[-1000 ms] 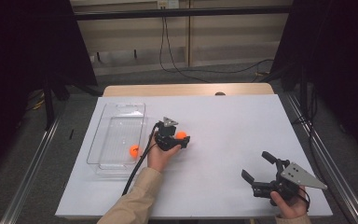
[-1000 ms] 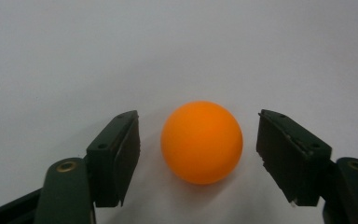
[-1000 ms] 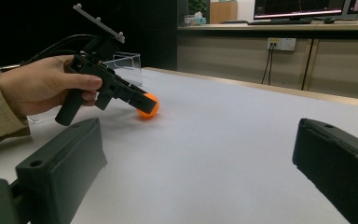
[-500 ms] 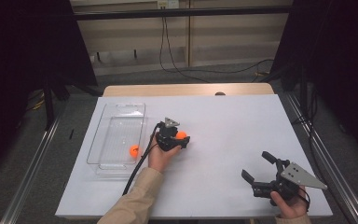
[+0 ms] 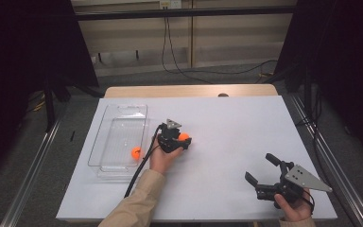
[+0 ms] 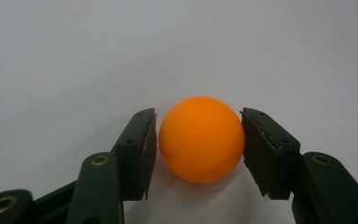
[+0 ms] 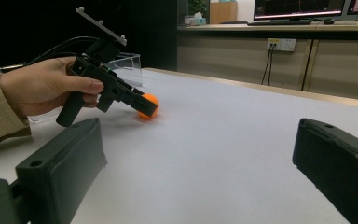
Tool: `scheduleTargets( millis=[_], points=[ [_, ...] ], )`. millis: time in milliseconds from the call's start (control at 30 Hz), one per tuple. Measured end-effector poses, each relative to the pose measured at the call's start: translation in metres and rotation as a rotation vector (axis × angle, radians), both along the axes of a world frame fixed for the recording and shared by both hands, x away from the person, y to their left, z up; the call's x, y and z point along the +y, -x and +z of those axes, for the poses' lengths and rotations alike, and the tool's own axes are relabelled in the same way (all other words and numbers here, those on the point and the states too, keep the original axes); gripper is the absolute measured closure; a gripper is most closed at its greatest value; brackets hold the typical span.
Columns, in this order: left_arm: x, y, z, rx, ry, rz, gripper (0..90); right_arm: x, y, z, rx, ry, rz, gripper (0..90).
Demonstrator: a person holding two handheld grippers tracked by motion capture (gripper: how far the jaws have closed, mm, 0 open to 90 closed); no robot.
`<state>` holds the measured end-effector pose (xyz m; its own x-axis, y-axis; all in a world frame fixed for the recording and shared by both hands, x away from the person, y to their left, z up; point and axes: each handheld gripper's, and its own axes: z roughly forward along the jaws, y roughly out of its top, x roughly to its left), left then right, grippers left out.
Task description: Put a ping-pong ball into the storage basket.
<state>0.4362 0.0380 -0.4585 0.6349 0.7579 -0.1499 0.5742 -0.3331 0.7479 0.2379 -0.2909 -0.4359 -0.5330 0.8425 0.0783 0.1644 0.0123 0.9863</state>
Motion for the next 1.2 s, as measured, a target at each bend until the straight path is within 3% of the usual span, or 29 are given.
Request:
scheduleTargets(
  millis=[1200],
  points=[
    [0.0015,-0.0007,-0.0002,0.012,-0.003,0.001,50.8,0.0,0.0003,0.0004,-0.003,0.0,0.0,1.5]
  ],
)
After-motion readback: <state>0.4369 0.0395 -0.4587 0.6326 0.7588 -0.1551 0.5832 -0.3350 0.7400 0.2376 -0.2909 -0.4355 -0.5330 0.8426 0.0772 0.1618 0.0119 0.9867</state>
